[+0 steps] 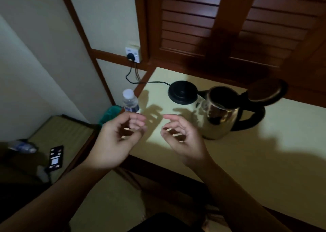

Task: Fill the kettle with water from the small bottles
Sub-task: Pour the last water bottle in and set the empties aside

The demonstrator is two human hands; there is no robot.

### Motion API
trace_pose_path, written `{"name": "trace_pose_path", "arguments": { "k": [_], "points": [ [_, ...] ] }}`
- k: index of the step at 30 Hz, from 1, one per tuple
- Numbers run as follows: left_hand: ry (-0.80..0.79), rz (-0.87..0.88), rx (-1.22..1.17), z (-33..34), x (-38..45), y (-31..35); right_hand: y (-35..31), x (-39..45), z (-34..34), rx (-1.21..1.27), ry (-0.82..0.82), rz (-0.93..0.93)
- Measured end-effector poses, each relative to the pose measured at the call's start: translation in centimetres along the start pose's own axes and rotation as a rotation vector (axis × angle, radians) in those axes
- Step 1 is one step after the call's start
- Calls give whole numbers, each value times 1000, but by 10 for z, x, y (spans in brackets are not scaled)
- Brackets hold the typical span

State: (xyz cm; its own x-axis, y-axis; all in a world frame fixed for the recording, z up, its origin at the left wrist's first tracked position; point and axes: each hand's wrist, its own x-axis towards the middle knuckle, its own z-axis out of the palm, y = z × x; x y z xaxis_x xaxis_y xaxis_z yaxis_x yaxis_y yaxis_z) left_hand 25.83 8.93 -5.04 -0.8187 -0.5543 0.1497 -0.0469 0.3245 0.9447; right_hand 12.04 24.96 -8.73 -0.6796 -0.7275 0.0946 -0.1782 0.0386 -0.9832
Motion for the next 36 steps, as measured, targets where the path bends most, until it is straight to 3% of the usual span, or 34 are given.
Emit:
{"name": "trace_pose_path", "arguments": {
  "k": [3,6,12,19,22,25,30,36],
  "points": [
    [186,91,111,-28,12,7,7,24,32,-24,4,-18],
    [246,123,266,-51,35,0,19,51,60,-73,-4,-13],
    [43,37,376,-63,82,-22,43,101,100,-233,31,-31],
    [13,138,525,-55,100,-25,49,112,109,-197,26,-73],
    [-99,183,430,-47,99,-12,38,86,84,-185,42,-118],
    [-308,195,303,-31,96,4,27,51,49,-179,65,-133],
    [-588,241,208,19,90,22,29,-9,-10,-194,139,-17],
    [-669,332,182,86,83,27,40,-49,-54,-183,273,59]
  ]
}}
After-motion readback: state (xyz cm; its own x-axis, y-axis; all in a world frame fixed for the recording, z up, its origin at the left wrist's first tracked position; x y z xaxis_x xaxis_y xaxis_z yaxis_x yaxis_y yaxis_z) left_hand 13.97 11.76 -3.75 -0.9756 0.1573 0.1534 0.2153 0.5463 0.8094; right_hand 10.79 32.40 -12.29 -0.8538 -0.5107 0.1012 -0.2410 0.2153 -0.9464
